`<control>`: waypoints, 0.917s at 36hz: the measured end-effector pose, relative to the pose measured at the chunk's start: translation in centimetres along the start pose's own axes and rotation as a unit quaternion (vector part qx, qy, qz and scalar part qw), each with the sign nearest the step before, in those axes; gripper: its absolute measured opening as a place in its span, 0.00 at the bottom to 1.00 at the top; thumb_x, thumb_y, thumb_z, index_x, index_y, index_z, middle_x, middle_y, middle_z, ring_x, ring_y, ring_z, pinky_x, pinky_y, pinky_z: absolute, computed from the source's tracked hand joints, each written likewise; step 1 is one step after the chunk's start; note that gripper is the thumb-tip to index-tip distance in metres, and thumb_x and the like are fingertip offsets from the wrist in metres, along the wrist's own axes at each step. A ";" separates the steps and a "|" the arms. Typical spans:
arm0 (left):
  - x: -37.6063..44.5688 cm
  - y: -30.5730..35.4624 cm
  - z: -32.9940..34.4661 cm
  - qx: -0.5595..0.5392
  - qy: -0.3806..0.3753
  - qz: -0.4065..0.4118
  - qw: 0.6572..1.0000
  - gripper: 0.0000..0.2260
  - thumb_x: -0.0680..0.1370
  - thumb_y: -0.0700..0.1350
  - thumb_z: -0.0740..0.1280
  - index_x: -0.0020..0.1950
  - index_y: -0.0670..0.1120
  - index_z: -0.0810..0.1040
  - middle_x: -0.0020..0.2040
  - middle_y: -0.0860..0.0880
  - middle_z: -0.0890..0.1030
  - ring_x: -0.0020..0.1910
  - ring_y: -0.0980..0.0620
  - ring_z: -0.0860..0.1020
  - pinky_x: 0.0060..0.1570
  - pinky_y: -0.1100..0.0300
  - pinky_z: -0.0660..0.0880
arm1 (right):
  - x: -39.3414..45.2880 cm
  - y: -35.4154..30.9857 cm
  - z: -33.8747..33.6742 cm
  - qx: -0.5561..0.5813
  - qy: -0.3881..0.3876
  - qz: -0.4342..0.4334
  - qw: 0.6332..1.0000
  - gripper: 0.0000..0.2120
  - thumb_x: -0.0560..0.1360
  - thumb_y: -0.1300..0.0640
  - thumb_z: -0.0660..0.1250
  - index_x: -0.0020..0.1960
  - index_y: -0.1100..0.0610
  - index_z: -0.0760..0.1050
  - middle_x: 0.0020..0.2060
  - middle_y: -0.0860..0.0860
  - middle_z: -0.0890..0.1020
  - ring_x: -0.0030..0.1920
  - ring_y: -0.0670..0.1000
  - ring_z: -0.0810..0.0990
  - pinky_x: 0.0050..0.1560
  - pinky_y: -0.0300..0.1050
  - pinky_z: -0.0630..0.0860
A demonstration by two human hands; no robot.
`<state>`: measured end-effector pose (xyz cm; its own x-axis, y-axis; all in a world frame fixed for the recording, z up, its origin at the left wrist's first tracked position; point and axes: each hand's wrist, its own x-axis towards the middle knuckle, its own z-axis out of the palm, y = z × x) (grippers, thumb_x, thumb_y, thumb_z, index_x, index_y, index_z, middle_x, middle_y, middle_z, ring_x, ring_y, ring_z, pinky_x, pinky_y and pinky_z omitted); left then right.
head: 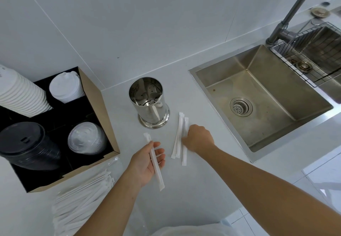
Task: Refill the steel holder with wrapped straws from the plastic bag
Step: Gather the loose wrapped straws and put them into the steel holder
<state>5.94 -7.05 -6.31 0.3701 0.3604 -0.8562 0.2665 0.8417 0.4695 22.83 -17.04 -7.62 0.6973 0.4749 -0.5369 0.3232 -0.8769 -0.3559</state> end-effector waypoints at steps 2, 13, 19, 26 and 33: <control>0.0 0.0 -0.1 -0.001 -0.001 0.000 1.000 0.12 0.80 0.48 0.64 0.51 0.41 0.82 0.34 0.44 0.84 0.31 0.49 0.82 0.33 0.56 0.80 | -0.1 -0.1 0.0 -0.014 0.002 -0.001 1.000 0.09 0.70 0.56 0.64 0.35 0.52 0.65 0.33 0.49 0.74 0.30 0.48 0.72 0.25 0.40 0.64; 0.6 -0.2 -0.1 -0.013 -0.016 -0.003 1.000 0.11 0.80 0.48 0.65 0.51 0.40 0.81 0.37 0.42 0.85 0.37 0.45 0.84 0.37 0.53 0.80 | -0.4 0.1 -1.0 -0.033 -0.021 -0.017 0.999 0.11 0.70 0.60 0.66 0.34 0.54 0.65 0.32 0.49 0.73 0.30 0.48 0.72 0.26 0.39 0.65; 0.7 -0.2 -0.1 -0.012 -0.031 -0.004 0.999 0.16 0.78 0.54 0.66 0.54 0.41 0.82 0.40 0.43 0.86 0.41 0.45 0.85 0.41 0.51 0.81 | -2.2 -0.1 -2.1 0.140 -0.078 -0.043 0.986 0.06 0.68 0.61 0.67 0.37 0.64 0.78 0.29 0.56 0.81 0.27 0.49 0.79 0.34 0.44 0.80; 0.4 0.0 0.2 -0.045 -0.093 -0.029 0.994 0.26 0.78 0.63 0.60 0.62 0.43 0.79 0.50 0.41 0.85 0.48 0.41 0.84 0.44 0.48 0.81 | -5.6 -3.1 -1.1 0.240 -0.139 -0.107 0.955 0.04 0.70 0.61 0.68 0.37 0.58 0.80 0.31 0.54 0.84 0.31 0.51 0.84 0.31 0.42 0.82; 0.5 -0.1 -0.2 -0.081 -0.106 -0.039 0.990 0.29 0.74 0.66 0.64 0.62 0.44 0.79 0.52 0.41 0.85 0.50 0.42 0.84 0.45 0.48 0.81 | -5.1 -3.7 -0.9 0.242 -0.111 -0.153 0.952 0.12 0.72 0.62 0.65 0.36 0.47 0.77 0.28 0.42 0.82 0.28 0.43 0.80 0.33 0.38 0.80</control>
<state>5.95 -6.85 -6.84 0.5369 0.2143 -0.8160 0.1622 0.9229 0.3491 18.69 -16.30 -2.88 0.4487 0.7531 -0.4812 0.1181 -0.5837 -0.8034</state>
